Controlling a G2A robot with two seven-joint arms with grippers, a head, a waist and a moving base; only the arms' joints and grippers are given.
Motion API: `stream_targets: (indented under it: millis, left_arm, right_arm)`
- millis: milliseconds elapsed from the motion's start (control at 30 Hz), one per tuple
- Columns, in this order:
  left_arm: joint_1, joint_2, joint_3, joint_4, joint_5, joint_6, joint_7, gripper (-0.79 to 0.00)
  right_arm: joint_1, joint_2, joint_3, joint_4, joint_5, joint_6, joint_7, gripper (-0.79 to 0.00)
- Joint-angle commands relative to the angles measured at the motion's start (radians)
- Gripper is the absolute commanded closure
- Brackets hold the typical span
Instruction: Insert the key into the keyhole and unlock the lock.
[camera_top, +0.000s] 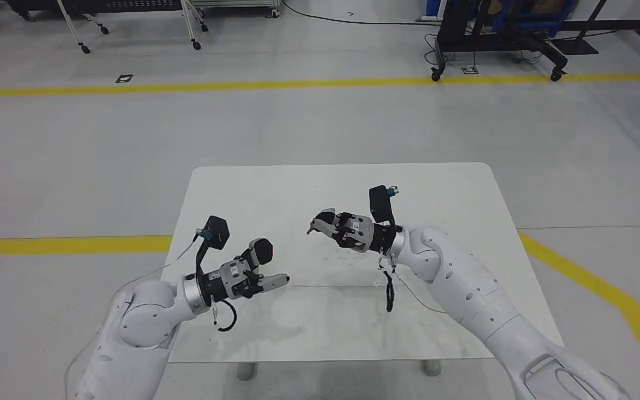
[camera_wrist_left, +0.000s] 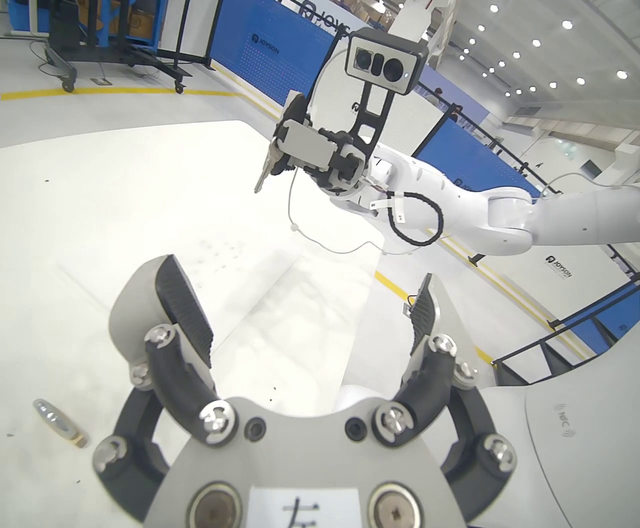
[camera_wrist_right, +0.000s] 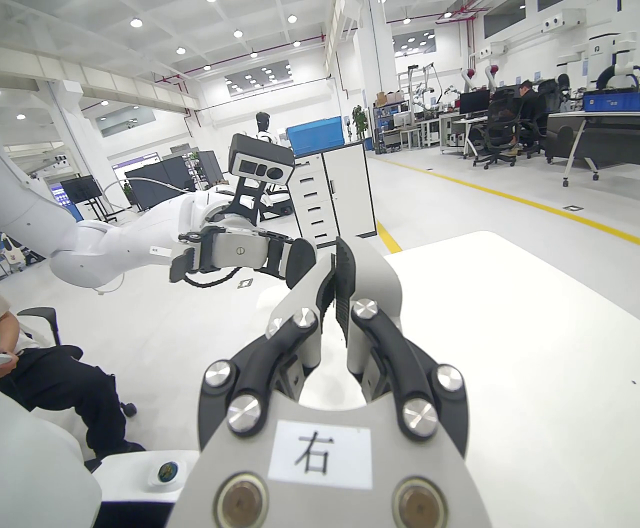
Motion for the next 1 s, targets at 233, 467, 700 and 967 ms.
stream_targets:
  millis: [233,467,700,967]
  left_arm:
    - [-0.031,-0.004,0.049,0.025,-0.056,0.004,-0.035,-0.785]
    - [-0.029,-0.004,0.051,0.023,-0.059,0.009,-0.024,-0.785]
    - [-0.144,-0.005,0.157,0.191,-0.627,0.031,-0.169,-0.785]
    - [-0.325,-0.024,0.259,0.424,-0.805,0.024,-0.307,-0.674]
  right_arm:
    - [0.000,0.000,0.000,0.000,0.000,0.000,0.000,0.000]
    - [0.000,0.000,0.000,0.000,0.000,0.000,0.000,0.000]
    - [-0.043,0.000,-0.023,-0.036,0.212,0.000,0.013,0.000]
    - [-0.012,0.021,-0.104,-0.032,0.604,0.000,0.248,0.000]
